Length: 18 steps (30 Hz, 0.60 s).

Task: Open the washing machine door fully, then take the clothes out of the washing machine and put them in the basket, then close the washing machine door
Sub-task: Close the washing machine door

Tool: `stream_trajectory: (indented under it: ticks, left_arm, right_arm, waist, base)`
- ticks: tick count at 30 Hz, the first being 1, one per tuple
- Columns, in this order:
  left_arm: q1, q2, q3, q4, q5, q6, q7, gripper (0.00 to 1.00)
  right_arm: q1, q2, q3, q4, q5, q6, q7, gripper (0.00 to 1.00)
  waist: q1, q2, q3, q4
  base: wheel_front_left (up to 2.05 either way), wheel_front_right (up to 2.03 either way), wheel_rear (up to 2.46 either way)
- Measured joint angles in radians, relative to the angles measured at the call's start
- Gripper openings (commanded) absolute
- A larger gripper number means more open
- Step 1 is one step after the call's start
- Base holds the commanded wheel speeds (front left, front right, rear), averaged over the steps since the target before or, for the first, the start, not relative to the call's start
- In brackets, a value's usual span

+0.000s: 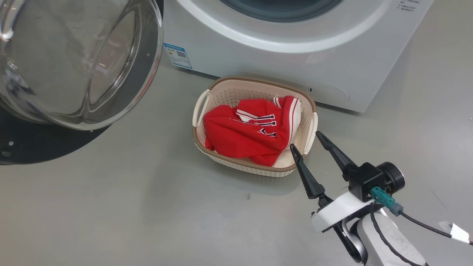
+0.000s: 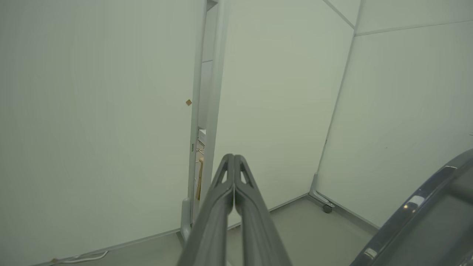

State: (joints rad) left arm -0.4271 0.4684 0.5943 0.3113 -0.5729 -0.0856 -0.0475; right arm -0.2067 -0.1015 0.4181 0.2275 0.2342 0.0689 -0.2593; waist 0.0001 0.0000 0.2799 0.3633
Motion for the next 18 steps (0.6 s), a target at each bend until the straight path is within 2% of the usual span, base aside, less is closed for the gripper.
stream_trajectory:
  ticks: [9,14,18]
  left_arm:
    - [-0.198,-0.06,0.16,0.213,-0.272,0.081,0.132,0.0]
    - [-0.261,-0.056,0.246,0.301,-0.34,0.144,0.179,0.0]
    - [-0.302,-0.055,0.268,0.373,-0.409,0.176,0.261,0.0]
  right_arm:
    - [-0.016,0.001,-0.004,-0.002,-0.007,0.0,0.0,1.0]
    - [-0.021,0.003,-0.008,-0.006,-0.007,0.0,0.0,1.0]
    - [-0.031,0.004,-0.022,-0.01,-0.007,-0.001,0.0,1.0]
  waist:
    - [0.0,0.0,0.027,-0.054]
    - [0.0,0.0,0.036,-0.076]
    - [0.0,0.0,0.042,-0.084]
  base:
    - [0.0,0.0,0.0]
    - [0.0,0.0,0.0]
    - [0.0,0.0,0.0]
